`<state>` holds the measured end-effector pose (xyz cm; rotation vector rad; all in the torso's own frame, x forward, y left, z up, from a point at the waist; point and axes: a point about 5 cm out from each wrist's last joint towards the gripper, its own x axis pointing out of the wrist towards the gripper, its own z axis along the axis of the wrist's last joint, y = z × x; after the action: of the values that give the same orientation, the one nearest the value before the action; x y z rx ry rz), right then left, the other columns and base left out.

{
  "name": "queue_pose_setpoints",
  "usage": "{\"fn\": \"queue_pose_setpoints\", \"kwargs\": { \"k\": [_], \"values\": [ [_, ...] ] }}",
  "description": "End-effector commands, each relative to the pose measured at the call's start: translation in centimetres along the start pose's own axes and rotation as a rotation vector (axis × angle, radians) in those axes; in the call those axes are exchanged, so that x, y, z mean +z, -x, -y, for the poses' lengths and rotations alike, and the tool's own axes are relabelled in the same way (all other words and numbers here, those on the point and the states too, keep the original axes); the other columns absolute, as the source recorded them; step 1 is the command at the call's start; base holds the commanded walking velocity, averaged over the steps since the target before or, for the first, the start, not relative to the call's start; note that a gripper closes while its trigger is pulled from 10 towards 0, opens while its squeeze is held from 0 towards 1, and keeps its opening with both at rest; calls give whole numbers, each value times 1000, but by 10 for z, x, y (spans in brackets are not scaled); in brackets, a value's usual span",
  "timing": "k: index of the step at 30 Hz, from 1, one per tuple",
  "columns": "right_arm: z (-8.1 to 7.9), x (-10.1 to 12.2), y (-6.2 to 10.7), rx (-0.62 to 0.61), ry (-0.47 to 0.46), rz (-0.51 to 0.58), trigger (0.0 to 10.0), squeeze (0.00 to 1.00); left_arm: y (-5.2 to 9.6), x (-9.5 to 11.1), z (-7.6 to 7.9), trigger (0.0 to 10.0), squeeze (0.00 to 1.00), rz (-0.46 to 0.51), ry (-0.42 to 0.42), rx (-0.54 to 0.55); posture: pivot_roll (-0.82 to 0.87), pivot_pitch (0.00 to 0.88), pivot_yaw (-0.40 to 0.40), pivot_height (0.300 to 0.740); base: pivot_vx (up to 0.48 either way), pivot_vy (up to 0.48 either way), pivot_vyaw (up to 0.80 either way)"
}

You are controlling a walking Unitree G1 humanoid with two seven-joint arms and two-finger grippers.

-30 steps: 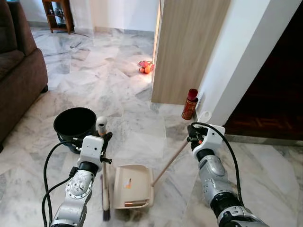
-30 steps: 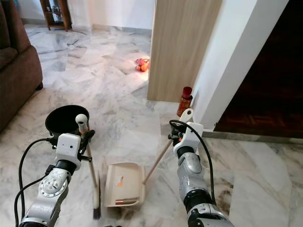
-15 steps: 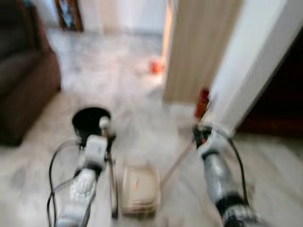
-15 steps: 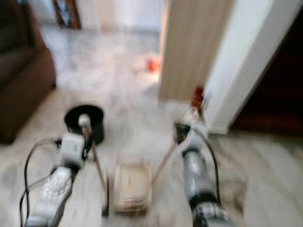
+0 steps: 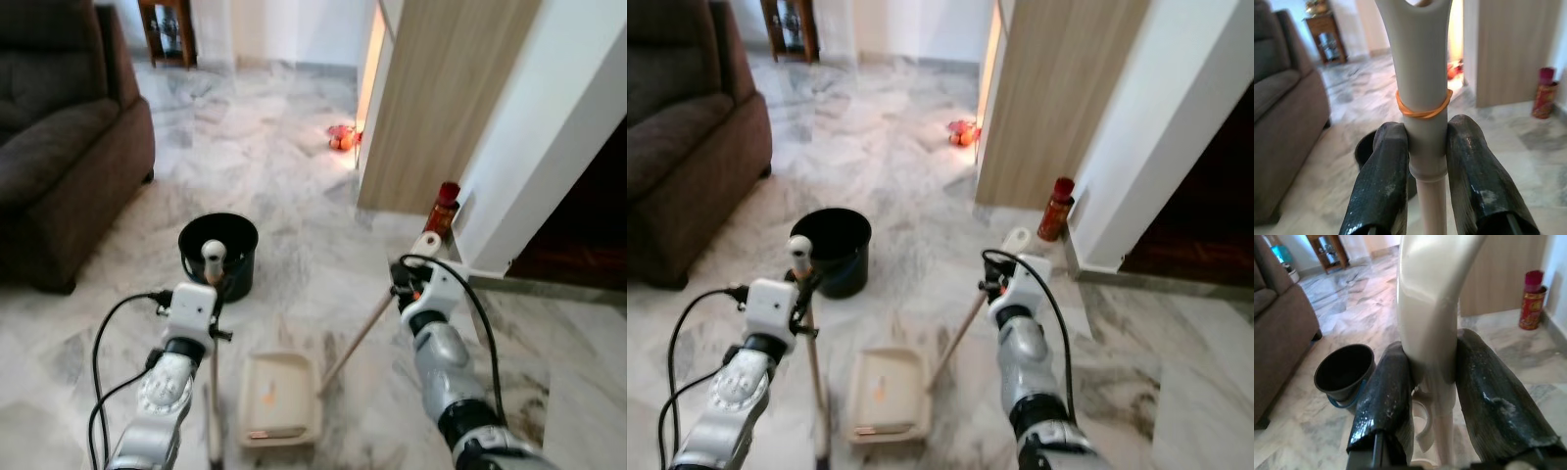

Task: Sweep floor

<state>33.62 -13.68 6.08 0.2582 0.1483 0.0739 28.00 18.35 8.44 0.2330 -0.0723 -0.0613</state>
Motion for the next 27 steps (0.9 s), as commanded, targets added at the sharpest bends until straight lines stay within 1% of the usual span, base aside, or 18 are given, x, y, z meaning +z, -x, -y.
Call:
{"fn": "queue_pose_setpoints", "kwargs": {
  "k": [1,15,17,27],
  "values": [
    [7,10,-2,-24,-30,40,10000,0,-7,14,7,10000,0,63,-13,-20,102,0,-71,740,0,307,-800],
    [6,9,-2,-21,-34,26,10000,0,-6,14,6,10000,0,60,-14,-13,105,0,-75,740,0,309,-800],
    [6,9,-2,-20,-34,27,10000,0,-6,14,6,10000,0,60,-13,-13,105,0,-75,740,0,311,-400],
    [3,9,-2,-6,-33,31,10000,0,-6,14,6,10000,0,60,-12,-13,103,0,-75,740,0,309,0]
  ]
}}
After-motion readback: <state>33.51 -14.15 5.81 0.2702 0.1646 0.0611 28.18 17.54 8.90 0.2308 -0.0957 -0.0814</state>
